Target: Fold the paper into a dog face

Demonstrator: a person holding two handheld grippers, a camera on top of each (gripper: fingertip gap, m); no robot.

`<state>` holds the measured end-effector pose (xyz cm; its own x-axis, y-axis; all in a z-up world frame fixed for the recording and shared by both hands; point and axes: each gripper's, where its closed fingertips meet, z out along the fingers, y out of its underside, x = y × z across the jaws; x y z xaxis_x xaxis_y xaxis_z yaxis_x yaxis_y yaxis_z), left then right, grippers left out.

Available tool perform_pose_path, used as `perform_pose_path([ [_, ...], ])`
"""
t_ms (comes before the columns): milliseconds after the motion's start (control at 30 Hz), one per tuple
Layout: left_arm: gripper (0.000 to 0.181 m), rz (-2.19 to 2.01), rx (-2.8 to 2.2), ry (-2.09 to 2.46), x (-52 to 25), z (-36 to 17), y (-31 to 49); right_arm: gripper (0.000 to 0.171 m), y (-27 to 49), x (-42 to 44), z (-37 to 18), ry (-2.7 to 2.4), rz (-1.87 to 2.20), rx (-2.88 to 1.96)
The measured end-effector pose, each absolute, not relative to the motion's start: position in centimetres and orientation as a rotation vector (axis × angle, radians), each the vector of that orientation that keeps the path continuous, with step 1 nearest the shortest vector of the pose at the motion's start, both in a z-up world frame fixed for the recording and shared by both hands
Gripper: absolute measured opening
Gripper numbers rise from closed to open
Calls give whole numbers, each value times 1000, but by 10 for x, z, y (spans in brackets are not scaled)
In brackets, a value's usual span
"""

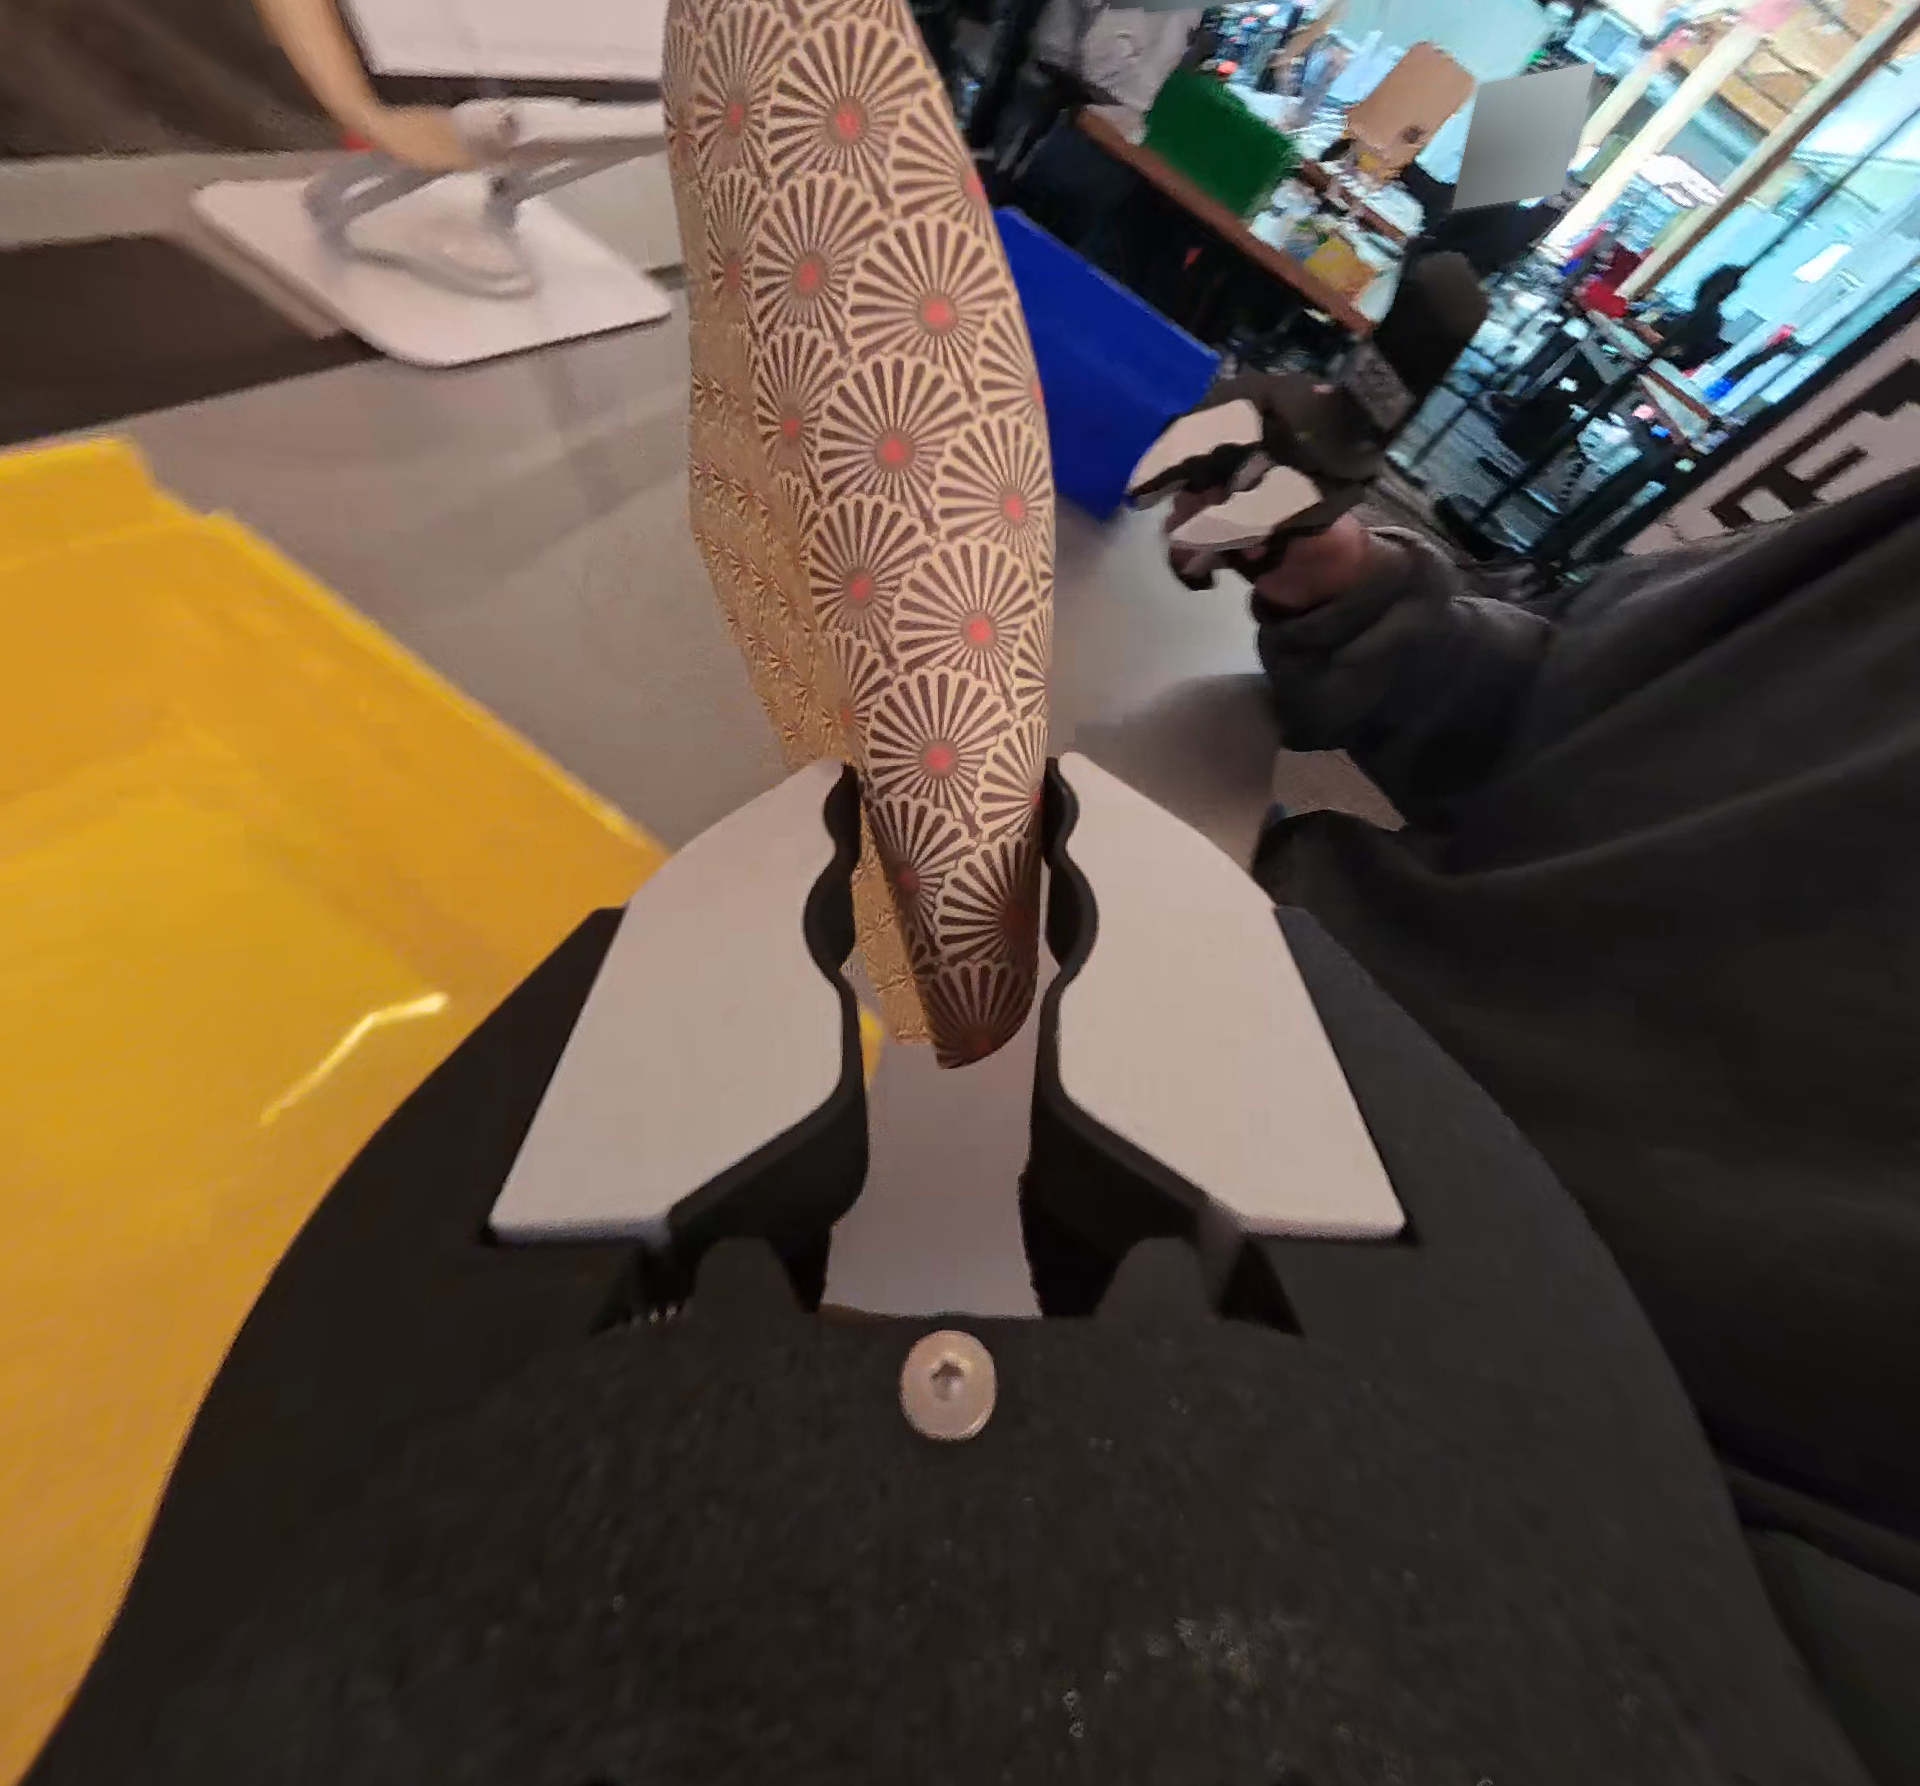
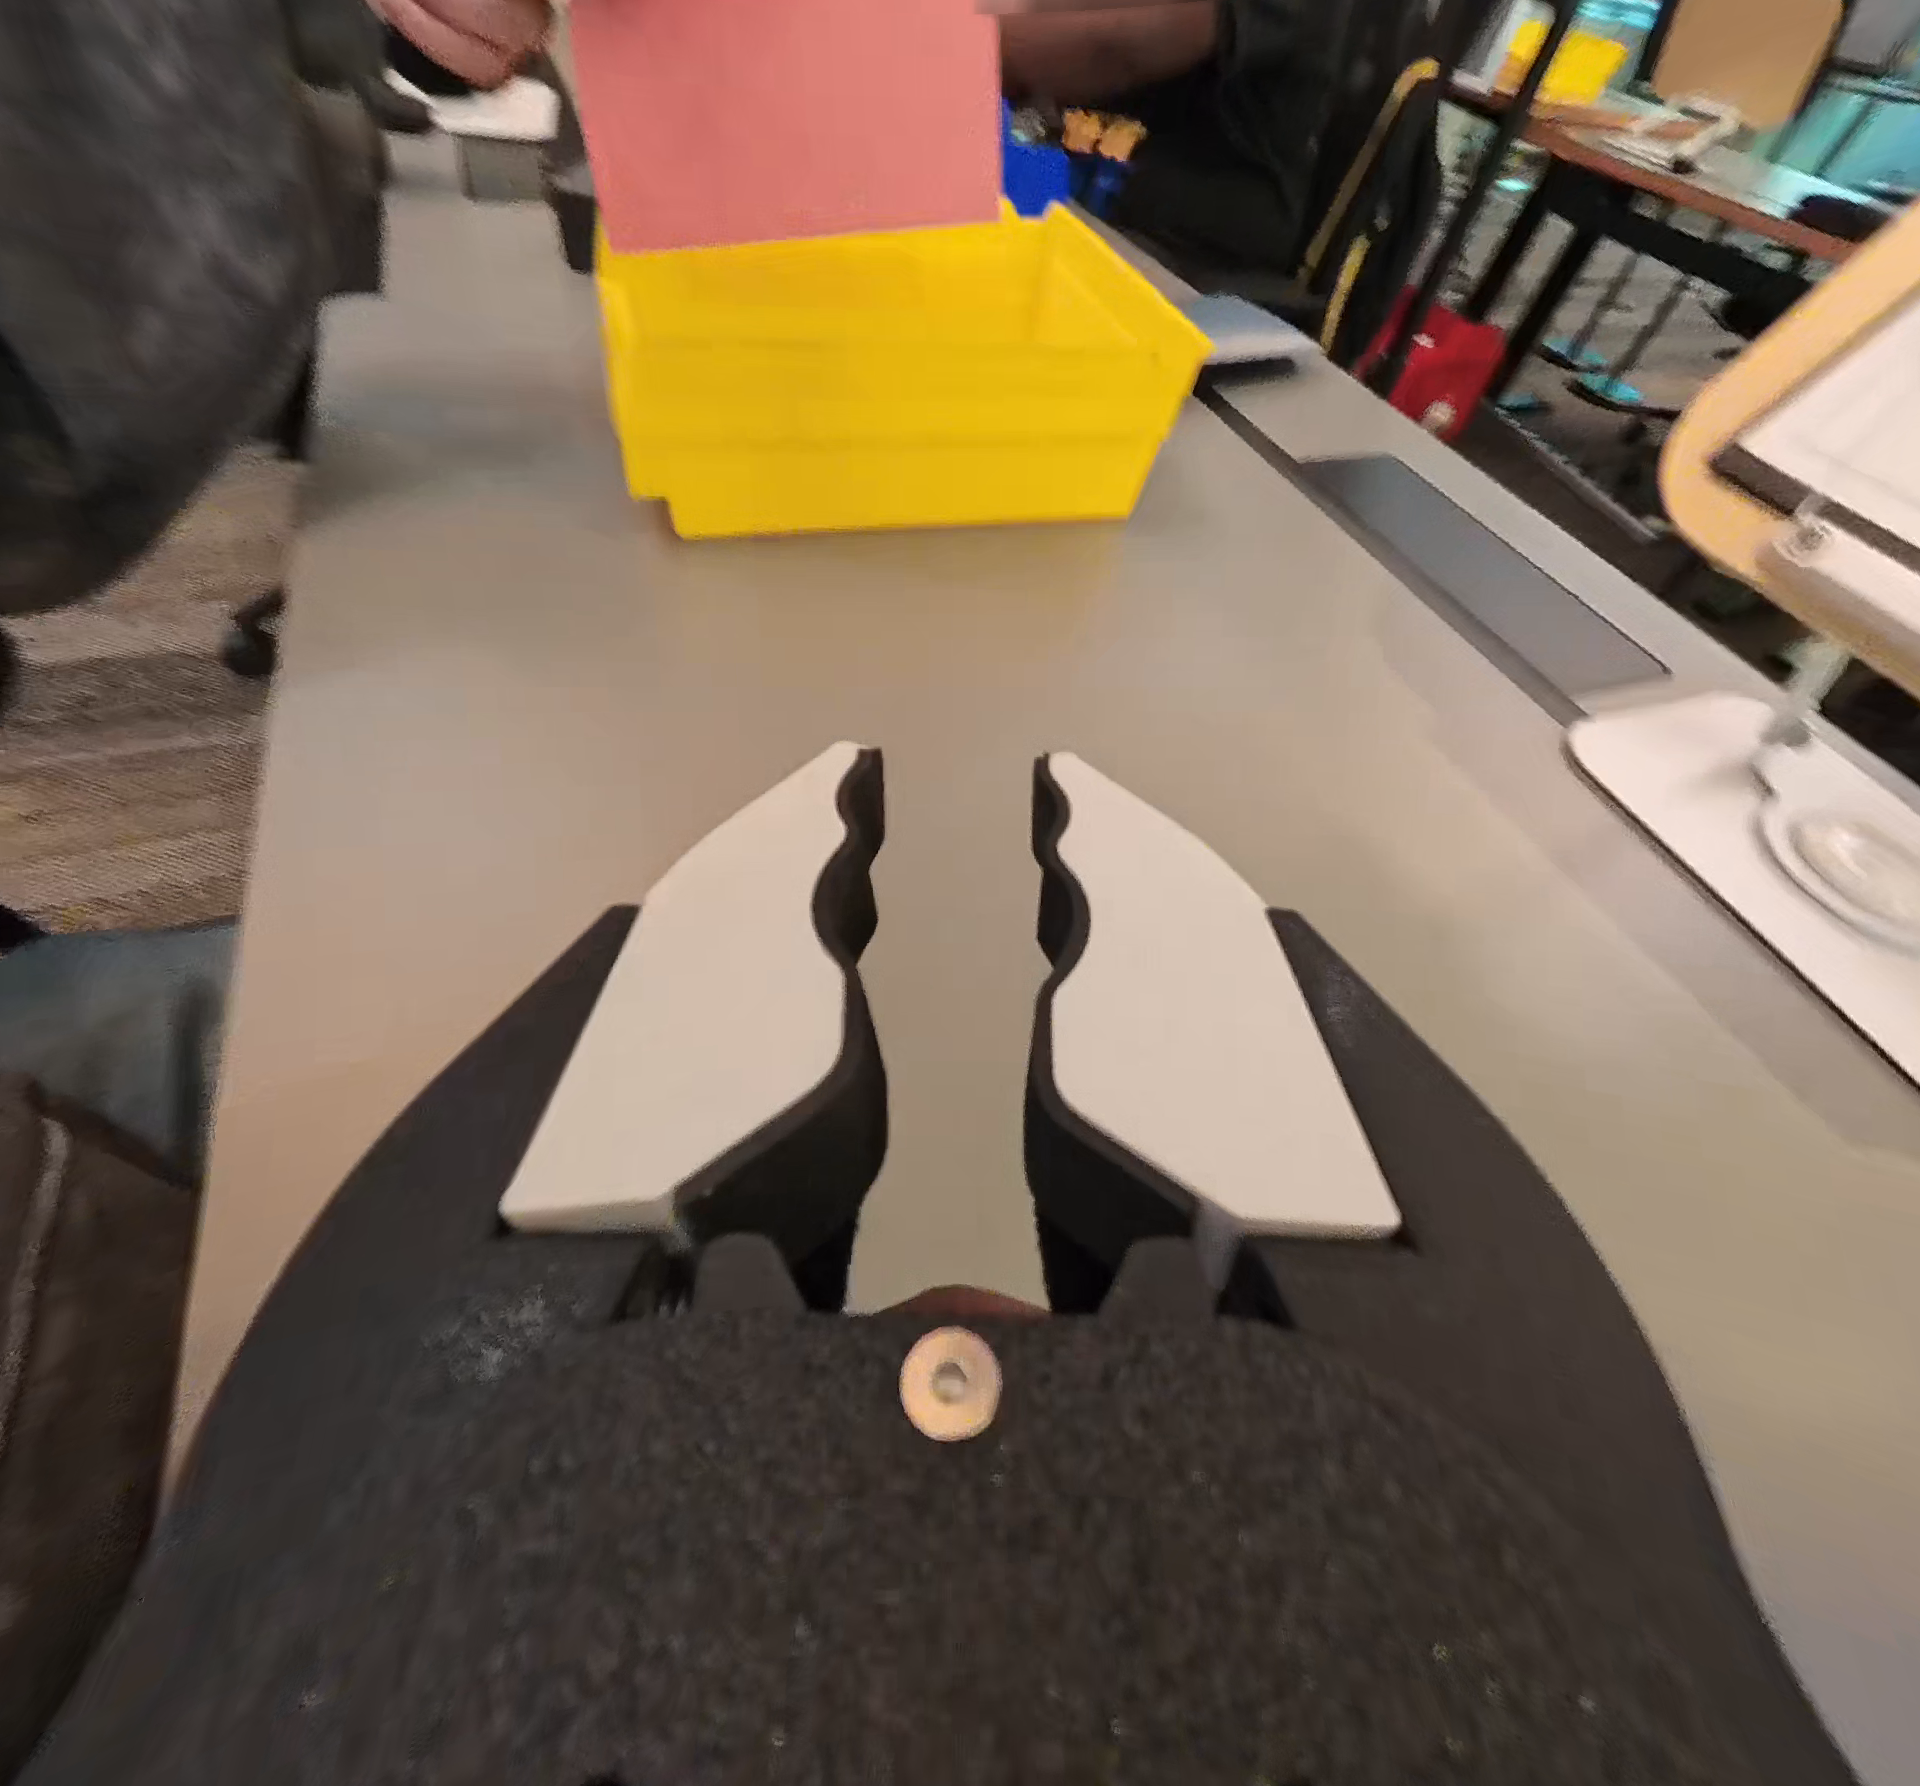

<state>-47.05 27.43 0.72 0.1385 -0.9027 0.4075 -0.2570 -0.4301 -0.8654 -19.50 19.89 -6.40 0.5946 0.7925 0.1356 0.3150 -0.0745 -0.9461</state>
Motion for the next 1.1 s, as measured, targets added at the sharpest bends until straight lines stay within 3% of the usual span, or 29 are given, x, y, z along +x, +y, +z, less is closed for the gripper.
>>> perform_pose_path([
  [200, 32, -1492, -1599, 1292, -395, 44, 221, 33, 195, -199, -33, -868, 713, -1570],
  [433, 33, -1699, -1482, 1447, -288, 21, 167, 38, 185, -174, -24, -691, 1069, -1522],
  [500, 33, -1747, -1481, 1461, -265, 7, 159, 29, 177, -166, -18, -679, 1127, -1473],
  [567, 33, -1763, -1514, 1461, -248, -8, 158, 2, 162, -163, -20, -747, 1204, -1469],
  [633, 33, -1796, -1539, 1446, -237, -19, 158, 0, 160, -156, -31, -755, 1191, -1530],
  [700, 33, -1822, -1567, 1432, -234, -27, 160, 8, 160, -145, -36, -726, 1190, -1536],
  [900, 31, -1901, -1578, 1309, -240, -34, 173, 55, 160, -139, -44, -632, 1321, -1560],
  [1100, 31, -1965, -1580, 1233, -248, -40, 182, 56, 157, -150, -36, -626, 1448, -1504],
])
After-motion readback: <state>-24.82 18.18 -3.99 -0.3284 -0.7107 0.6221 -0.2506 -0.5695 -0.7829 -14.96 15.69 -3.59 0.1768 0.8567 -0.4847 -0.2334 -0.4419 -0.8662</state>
